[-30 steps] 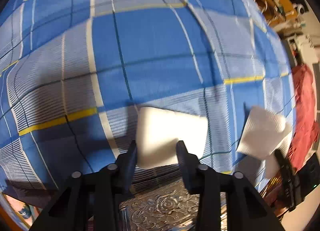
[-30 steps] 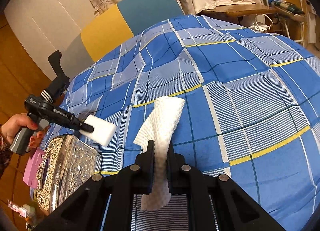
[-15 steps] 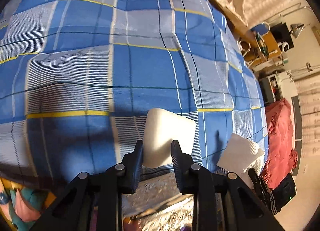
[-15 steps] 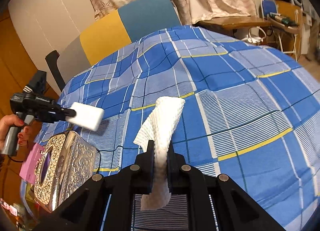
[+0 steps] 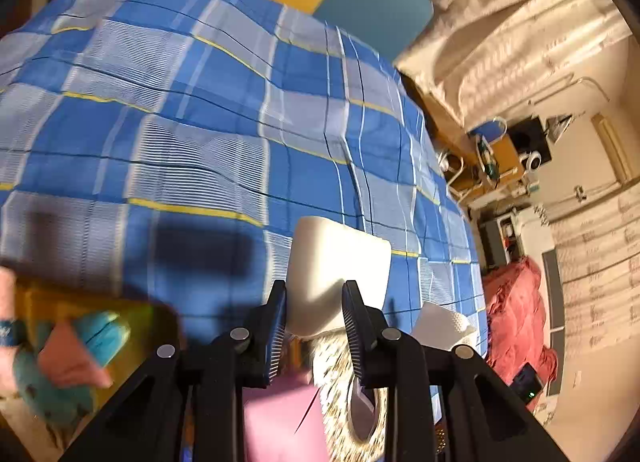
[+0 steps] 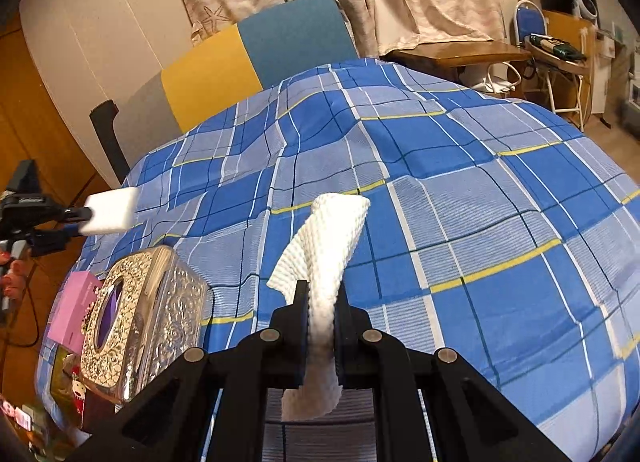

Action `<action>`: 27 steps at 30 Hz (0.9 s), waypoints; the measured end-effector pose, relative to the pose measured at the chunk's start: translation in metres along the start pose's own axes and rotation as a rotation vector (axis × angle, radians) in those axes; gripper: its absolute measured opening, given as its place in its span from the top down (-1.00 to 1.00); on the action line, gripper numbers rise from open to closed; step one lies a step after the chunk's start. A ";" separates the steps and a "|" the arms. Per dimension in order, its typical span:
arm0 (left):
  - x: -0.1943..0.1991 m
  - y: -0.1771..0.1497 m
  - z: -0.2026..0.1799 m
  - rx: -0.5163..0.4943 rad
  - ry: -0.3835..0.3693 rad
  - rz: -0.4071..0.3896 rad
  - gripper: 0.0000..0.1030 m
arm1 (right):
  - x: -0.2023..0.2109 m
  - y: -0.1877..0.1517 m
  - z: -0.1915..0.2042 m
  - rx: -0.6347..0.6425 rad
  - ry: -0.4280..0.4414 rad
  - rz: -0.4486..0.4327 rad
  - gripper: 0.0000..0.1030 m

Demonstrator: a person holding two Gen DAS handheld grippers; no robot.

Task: Organize soft objects
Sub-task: 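Carry the white pad over the gold tray with the left gripper while the right carries the cloth, then open both grippers to drop the white pad and white cloth into the gold tray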

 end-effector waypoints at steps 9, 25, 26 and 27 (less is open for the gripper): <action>0.086 -0.050 0.084 0.106 0.058 -0.132 0.47 | 0.027 -0.007 0.010 -0.019 0.004 -0.029 0.80; 0.067 -0.165 0.174 0.177 0.223 -0.081 0.11 | 0.096 0.009 0.142 0.112 0.174 -0.140 0.80; 0.070 -0.169 0.173 0.158 0.241 -0.092 0.11 | 0.099 0.008 0.150 0.120 0.189 -0.144 0.80; 0.075 -0.173 0.172 0.134 0.264 -0.106 0.11 | 0.102 0.007 0.159 0.129 0.204 -0.146 0.80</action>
Point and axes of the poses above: each gripper's, at about its wrist camera, not at the fingertips, and x roughly against the way its jaws point, z to its left, y to its top, the point moved 4 cm from there along -x, roughly the way its jaws point, and after that the axes turned 4 degrees about -z, right-handed, at the moved point
